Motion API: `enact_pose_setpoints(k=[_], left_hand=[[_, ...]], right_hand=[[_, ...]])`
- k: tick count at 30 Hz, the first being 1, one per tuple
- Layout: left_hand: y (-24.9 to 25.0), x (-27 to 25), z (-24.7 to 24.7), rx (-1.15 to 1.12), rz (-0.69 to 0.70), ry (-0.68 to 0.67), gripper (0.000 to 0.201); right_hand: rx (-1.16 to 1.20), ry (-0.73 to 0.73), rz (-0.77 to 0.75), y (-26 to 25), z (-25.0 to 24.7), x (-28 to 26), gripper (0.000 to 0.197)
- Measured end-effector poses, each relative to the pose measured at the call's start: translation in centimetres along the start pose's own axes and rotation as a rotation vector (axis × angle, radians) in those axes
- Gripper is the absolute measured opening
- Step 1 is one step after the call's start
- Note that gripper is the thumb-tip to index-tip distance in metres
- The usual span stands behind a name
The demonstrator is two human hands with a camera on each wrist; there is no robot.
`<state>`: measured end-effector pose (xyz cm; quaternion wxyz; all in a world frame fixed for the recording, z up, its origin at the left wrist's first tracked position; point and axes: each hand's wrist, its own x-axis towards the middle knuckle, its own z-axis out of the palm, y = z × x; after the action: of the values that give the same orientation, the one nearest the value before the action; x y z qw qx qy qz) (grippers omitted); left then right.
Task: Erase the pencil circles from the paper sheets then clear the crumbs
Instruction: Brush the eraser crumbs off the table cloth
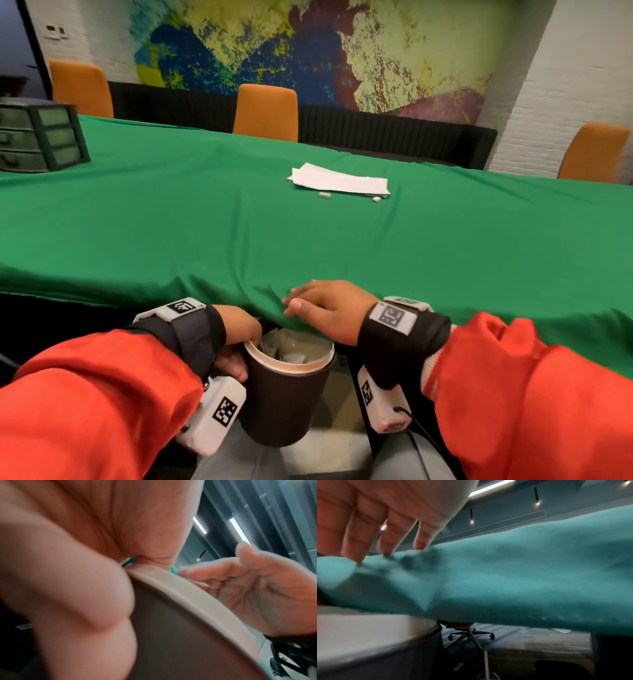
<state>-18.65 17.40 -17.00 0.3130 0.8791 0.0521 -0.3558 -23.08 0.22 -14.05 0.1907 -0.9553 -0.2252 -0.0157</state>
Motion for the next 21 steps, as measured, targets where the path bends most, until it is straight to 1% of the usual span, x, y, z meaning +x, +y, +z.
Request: enact_pose_setpoints(k=[1, 2, 4, 5, 6, 8, 10, 11, 13, 14, 15, 16, 18, 19, 20, 21], left_hand=[[-0.1, 0.1, 0.1, -0.001, -0.001, 0.000, 0.032], [0.0, 0.2, 0.3, 0.007, -0.004, -0.003, 0.032], [0.1, 0.4, 0.9, 0.027, -0.006, -0.002, 0.032], [0.3, 0.4, 1.2, 0.029, -0.008, -0.001, 0.032], [0.4, 0.5, 1.5, 0.029, -0.009, -0.003, 0.032], [0.6, 0.7, 2.2, 0.021, -0.009, -0.016, 0.033], [0.8, 0.6, 3.0, 0.008, -0.001, -0.017, 0.034], [1.0, 0.6, 3.4, 0.001, 0.009, -0.008, 0.034], [1.1, 0.6, 4.3, -0.009, 0.026, 0.003, 0.036], [1.2, 0.6, 4.7, -0.012, 0.029, 0.001, 0.036], [1.2, 0.6, 5.0, -0.009, 0.033, -0.010, 0.035], [1.3, 0.7, 5.3, 0.004, 0.037, -0.029, 0.033], [1.4, 0.7, 5.6, 0.017, 0.035, -0.042, 0.030], [1.4, 0.7, 5.7, 0.012, 0.031, -0.042, 0.030], [1.4, 0.7, 5.9, 0.009, 0.028, -0.041, 0.030], [1.5, 0.5, 6.0, 0.010, 0.028, -0.043, 0.030]], right_hand=[[-0.033, 0.003, -0.022, 0.0, -0.1, -0.6, 0.037], [-0.113, -0.049, -0.034, 0.1, 0.0, -1.1, 0.039], [-0.309, -0.215, -0.024, 0.5, 0.6, -1.9, 0.045], [-0.369, -0.249, -0.015, 0.7, 0.8, -2.3, 0.050], [-0.401, -0.242, -0.007, 0.9, 1.0, -2.8, 0.059], [-0.395, -0.161, -0.004, 1.2, 1.0, -3.9, 0.070], [-0.384, -0.086, -0.020, 1.4, 1.1, -4.6, 0.070], [-0.392, -0.094, -0.004, 1.3, 1.1, -4.7, 0.066], [-0.375, -0.223, 0.123, 1.4, 1.6, -4.7, 0.058], [-0.329, -0.297, 0.210, 1.5, 1.7, -4.8, 0.056], [-0.264, -0.326, 0.279, 1.6, 1.9, -5.0, 0.056], [-0.219, -0.291, 0.300, 1.9, 2.1, -5.3, 0.056], [-0.249, -0.102, 0.221, 2.4, 1.9, -6.1, 0.058], [-0.274, -0.023, 0.176, 2.5, 1.7, -6.4, 0.062], [-0.295, -0.003, 0.169, 2.6, 1.5, -6.7, 0.065], [-0.308, -0.051, 0.211, 2.8, 1.4, -6.9, 0.064]])
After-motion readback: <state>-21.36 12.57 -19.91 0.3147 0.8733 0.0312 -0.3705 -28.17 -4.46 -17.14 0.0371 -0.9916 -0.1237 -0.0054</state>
